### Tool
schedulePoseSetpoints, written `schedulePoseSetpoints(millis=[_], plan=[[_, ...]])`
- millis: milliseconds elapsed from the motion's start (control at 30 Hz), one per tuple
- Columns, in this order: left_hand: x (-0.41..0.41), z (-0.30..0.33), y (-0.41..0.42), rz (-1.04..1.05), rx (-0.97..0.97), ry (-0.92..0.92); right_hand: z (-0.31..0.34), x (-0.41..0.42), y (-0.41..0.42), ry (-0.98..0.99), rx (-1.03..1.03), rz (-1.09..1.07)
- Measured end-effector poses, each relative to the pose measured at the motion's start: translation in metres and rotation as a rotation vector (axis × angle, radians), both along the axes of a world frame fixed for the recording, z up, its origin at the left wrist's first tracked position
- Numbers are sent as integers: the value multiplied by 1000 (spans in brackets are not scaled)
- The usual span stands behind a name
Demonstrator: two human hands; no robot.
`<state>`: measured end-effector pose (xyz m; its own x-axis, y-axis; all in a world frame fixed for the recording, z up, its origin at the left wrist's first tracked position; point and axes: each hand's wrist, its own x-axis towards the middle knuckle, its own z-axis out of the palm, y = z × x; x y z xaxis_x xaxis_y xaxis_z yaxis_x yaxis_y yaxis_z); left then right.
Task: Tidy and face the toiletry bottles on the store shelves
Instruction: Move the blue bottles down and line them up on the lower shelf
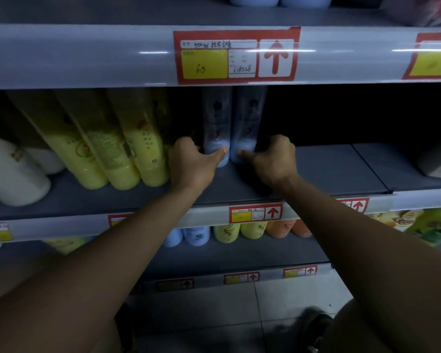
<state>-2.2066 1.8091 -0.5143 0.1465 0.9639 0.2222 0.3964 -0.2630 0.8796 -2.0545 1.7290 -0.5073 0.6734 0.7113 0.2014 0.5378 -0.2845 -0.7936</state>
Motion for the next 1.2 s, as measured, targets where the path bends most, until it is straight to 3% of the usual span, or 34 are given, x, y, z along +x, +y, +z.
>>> schedulePoseSetpoints(millis=[633,833,1033,1200], plan=[[-2,-2,3,6,-6,3,9,3,2,-23,-71,31],[-4,-5,1,-140,-96,-46,12,5,-2,-131,-180,140],[-15,8,-16,-158,6,6,18,2,-20,-257,-250,164],[-31,22,-39,-159,207,7,39,-9,-51,-312,-194,178]])
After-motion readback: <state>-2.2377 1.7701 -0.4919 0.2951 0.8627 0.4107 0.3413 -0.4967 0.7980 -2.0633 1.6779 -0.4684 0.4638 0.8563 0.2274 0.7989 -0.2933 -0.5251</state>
